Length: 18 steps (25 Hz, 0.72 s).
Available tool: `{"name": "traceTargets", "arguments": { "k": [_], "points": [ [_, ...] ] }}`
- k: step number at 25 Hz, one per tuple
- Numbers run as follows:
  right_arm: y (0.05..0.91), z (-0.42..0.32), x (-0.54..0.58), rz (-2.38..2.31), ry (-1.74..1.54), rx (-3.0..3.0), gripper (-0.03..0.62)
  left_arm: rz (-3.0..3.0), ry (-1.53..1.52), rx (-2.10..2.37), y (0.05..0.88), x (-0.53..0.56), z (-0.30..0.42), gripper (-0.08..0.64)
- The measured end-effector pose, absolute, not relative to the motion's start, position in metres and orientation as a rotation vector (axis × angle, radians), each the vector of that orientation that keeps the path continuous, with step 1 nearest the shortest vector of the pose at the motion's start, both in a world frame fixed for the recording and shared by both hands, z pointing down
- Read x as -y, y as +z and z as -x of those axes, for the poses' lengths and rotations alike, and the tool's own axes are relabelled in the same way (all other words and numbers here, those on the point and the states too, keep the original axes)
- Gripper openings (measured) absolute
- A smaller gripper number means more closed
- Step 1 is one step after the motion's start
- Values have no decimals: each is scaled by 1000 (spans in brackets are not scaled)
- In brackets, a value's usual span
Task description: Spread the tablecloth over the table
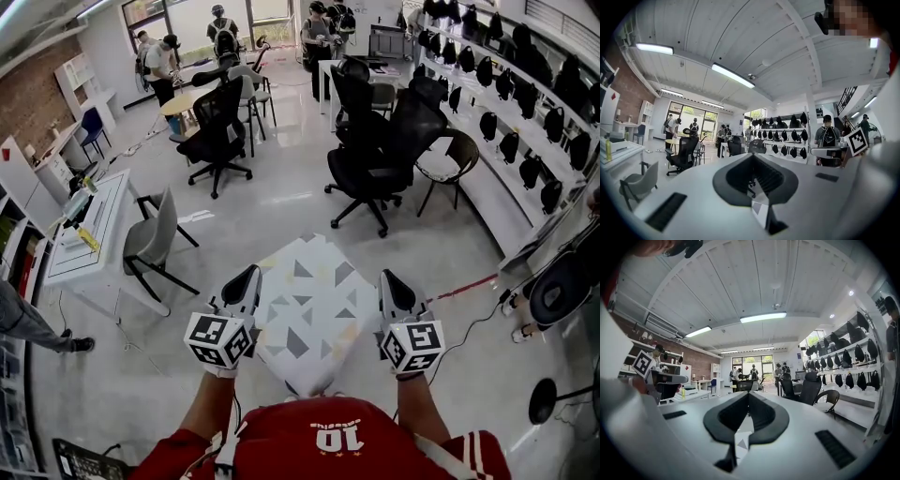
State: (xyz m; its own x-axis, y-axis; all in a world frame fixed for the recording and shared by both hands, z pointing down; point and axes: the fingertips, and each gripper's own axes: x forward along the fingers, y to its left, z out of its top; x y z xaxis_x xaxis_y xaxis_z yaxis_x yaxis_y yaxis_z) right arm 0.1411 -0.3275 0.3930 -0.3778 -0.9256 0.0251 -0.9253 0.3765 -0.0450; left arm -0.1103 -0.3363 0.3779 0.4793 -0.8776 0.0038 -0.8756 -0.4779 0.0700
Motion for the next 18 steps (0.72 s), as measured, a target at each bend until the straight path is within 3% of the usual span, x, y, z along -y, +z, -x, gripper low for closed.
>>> {"name": "traceTargets", "arguments": {
  "k": [18],
  "points": [
    [393,-144,325,1765,-72,-2606,14,-2658,-12,1587,383,339,105,9]
  ]
}}
